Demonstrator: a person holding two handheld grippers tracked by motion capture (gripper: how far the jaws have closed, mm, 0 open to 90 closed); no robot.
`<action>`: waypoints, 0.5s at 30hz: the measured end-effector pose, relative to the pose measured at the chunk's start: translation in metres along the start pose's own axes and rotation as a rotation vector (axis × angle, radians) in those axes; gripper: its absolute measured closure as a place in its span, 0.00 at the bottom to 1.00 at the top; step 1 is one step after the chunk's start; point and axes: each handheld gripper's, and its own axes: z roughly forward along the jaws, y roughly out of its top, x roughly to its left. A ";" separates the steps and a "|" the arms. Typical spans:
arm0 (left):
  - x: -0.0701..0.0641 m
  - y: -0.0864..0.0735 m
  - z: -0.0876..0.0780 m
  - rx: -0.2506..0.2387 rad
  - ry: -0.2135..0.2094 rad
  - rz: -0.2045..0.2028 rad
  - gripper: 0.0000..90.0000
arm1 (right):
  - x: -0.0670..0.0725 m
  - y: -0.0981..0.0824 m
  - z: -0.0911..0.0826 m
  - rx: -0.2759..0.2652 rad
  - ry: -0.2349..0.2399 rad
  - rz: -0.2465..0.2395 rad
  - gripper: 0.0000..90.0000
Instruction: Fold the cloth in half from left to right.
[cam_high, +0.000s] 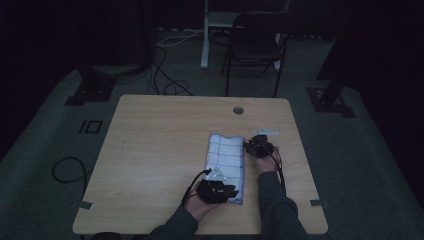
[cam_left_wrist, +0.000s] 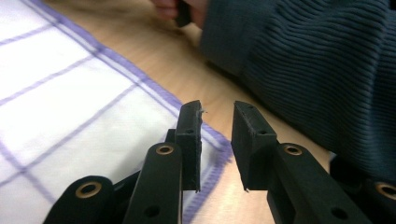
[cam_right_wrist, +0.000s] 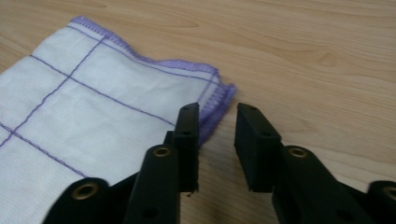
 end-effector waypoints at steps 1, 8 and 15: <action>0.002 0.001 -0.002 -0.001 0.011 0.002 0.81 | 0.000 0.000 0.000 0.000 0.000 0.000 0.76; 0.019 0.004 -0.012 -0.027 0.075 -0.021 0.79 | -0.004 0.000 -0.006 -0.017 0.007 0.015 0.74; 0.035 0.007 -0.022 -0.060 0.138 -0.034 0.77 | 0.000 -0.001 -0.007 -0.018 0.029 0.007 0.71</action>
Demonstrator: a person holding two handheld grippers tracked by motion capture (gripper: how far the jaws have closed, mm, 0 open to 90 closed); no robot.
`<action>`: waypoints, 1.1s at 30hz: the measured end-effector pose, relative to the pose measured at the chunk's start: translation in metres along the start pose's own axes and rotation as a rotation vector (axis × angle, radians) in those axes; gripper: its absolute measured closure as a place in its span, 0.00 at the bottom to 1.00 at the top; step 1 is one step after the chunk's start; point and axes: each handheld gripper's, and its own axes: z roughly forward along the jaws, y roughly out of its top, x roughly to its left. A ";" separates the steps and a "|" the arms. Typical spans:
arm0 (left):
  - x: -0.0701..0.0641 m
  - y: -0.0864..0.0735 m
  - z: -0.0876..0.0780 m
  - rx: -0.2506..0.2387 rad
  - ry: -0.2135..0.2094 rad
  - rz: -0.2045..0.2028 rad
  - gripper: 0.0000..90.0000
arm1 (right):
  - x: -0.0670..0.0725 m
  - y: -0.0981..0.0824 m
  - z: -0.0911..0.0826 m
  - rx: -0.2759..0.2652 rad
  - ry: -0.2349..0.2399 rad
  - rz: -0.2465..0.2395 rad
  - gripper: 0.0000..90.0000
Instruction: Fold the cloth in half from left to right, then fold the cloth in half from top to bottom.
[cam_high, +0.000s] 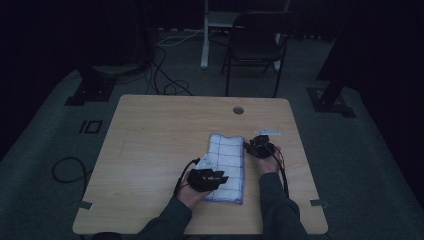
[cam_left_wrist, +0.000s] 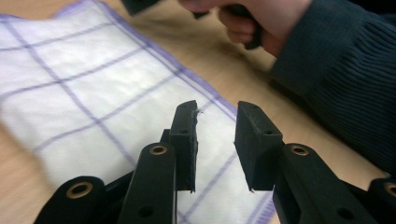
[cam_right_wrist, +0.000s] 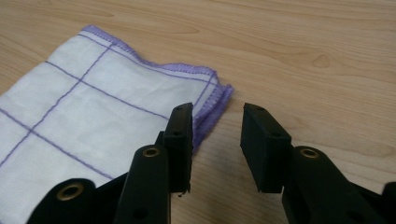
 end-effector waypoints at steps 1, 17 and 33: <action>0.002 0.000 -0.001 -0.007 0.008 -0.005 0.77 | 0.001 0.000 0.000 -0.001 0.004 -0.005 0.71; 0.033 0.014 -0.009 -0.060 0.105 -0.006 0.74 | 0.012 -0.006 -0.012 -0.019 0.042 -0.037 0.68; 0.070 0.029 0.000 -0.062 0.198 -0.022 0.70 | 0.010 -0.005 -0.011 -0.017 0.040 -0.028 0.67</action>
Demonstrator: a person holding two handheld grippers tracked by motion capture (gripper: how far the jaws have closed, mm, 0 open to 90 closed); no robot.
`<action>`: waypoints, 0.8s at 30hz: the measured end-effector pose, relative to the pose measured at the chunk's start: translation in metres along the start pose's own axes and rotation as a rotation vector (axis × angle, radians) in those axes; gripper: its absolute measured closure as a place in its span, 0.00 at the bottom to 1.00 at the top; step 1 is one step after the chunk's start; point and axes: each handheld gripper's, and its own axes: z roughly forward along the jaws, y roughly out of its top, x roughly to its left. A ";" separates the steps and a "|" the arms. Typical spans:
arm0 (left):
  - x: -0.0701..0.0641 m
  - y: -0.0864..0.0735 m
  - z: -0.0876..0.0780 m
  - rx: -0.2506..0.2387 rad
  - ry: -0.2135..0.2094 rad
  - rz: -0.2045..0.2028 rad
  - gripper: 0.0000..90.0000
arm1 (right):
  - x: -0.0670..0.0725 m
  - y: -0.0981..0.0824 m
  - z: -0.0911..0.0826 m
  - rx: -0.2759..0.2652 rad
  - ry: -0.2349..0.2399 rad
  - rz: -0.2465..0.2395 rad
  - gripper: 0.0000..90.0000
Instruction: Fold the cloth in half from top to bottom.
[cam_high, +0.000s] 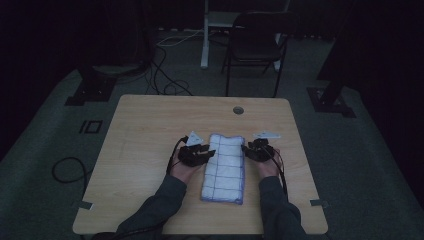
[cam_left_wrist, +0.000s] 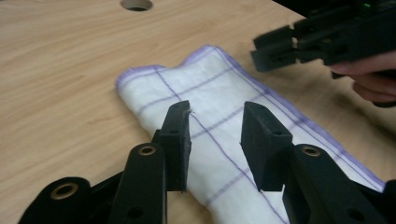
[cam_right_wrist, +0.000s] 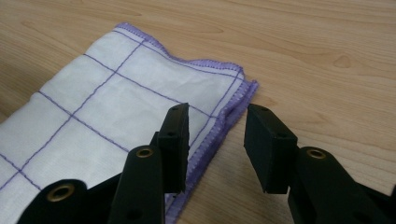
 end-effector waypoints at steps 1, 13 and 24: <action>0.002 0.000 0.001 0.000 0.004 -0.001 0.69 | 0.000 0.000 0.000 0.000 0.000 0.002 0.67; 0.019 0.002 0.021 0.019 0.049 -0.032 0.67 | -0.004 -0.001 0.005 0.008 -0.006 0.020 0.67; 0.034 0.012 0.045 0.056 0.090 -0.083 0.67 | -0.002 0.002 0.009 0.012 -0.002 0.023 0.66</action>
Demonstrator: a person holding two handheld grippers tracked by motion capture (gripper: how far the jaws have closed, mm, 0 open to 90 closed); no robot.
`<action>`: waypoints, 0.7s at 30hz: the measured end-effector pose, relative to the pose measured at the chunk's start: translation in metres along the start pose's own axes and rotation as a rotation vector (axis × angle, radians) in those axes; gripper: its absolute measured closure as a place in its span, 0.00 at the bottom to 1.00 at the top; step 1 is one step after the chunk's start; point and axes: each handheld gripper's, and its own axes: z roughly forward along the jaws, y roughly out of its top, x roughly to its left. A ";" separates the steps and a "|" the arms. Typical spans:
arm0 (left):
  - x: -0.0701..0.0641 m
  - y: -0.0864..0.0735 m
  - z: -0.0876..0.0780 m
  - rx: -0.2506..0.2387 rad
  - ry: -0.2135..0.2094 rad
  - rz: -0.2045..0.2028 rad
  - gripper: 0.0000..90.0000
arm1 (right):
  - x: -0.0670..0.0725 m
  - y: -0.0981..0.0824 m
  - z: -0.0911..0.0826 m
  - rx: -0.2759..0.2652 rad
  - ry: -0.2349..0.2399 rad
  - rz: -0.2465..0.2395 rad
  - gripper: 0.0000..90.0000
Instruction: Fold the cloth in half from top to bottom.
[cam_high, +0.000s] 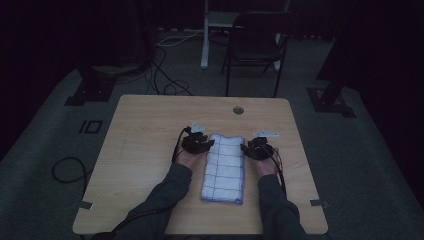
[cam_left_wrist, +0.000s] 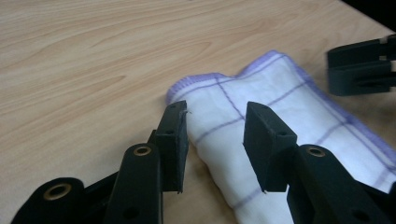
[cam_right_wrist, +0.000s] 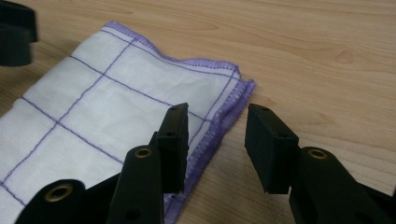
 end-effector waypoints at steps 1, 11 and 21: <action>0.001 0.001 0.003 0.007 0.005 0.000 0.67 | 0.000 0.000 0.000 0.000 0.000 0.000 0.66; 0.015 0.005 0.025 0.060 0.060 -0.050 0.64 | -0.001 0.007 0.004 -0.005 -0.008 0.008 0.65; 0.015 0.002 0.038 0.082 0.071 -0.034 0.63 | -0.004 0.015 0.022 0.018 -0.026 0.040 0.64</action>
